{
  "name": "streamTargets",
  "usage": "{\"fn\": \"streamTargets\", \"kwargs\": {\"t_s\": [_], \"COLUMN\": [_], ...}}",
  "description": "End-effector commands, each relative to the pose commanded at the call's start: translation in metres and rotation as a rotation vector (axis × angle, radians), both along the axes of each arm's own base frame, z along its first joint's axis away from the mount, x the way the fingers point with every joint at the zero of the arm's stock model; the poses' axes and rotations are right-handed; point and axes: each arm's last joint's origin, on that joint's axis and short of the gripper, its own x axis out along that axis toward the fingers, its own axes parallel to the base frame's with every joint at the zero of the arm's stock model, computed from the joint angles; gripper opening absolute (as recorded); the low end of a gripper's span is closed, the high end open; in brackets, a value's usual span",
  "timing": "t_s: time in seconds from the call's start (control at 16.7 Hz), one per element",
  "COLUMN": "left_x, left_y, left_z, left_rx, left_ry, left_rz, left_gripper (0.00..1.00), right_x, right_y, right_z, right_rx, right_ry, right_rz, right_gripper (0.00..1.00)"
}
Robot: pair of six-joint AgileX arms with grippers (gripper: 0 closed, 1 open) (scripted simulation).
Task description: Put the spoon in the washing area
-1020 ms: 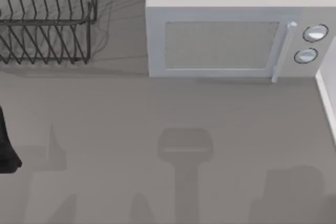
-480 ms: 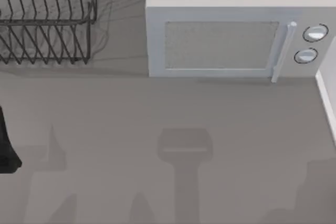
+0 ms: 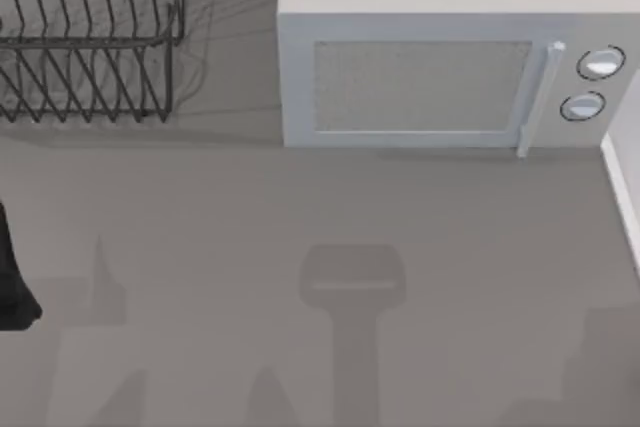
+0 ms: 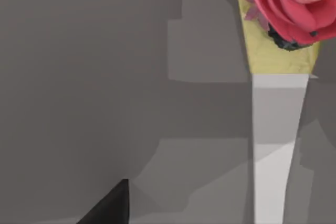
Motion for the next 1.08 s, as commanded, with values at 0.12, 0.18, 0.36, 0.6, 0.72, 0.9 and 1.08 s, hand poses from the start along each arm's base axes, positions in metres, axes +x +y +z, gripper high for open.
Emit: {"fn": "streamTargets", "kwargs": {"t_s": [0.12, 0.18, 0.36, 0.6, 0.72, 0.9, 1.08], "left_x": [0.0, 0.0, 0.0, 0.0, 0.0, 0.0, 0.0], "left_y": [0.0, 0.0, 0.0, 0.0, 0.0, 0.0, 0.0], "left_z": [0.0, 0.0, 0.0, 0.0, 0.0, 0.0, 0.0], "left_rx": [0.0, 0.0, 0.0, 0.0, 0.0, 0.0, 0.0], "left_ry": [0.0, 0.0, 0.0, 0.0, 0.0, 0.0, 0.0], "left_rz": [0.0, 0.0, 0.0, 0.0, 0.0, 0.0, 0.0], "left_gripper": [1.0, 1.0, 1.0, 1.0, 1.0, 1.0, 1.0], "right_x": [0.0, 0.0, 0.0, 0.0, 0.0, 0.0, 0.0], "right_y": [0.0, 0.0, 0.0, 0.0, 0.0, 0.0, 0.0], "right_z": [0.0, 0.0, 0.0, 0.0, 0.0, 0.0, 0.0], "right_rx": [0.0, 0.0, 0.0, 0.0, 0.0, 0.0, 0.0], "right_ry": [0.0, 0.0, 0.0, 0.0, 0.0, 0.0, 0.0], "right_rz": [0.0, 0.0, 0.0, 0.0, 0.0, 0.0, 0.0], "right_gripper": [0.7, 0.62, 0.4, 0.1, 0.0, 0.0, 0.0]}}
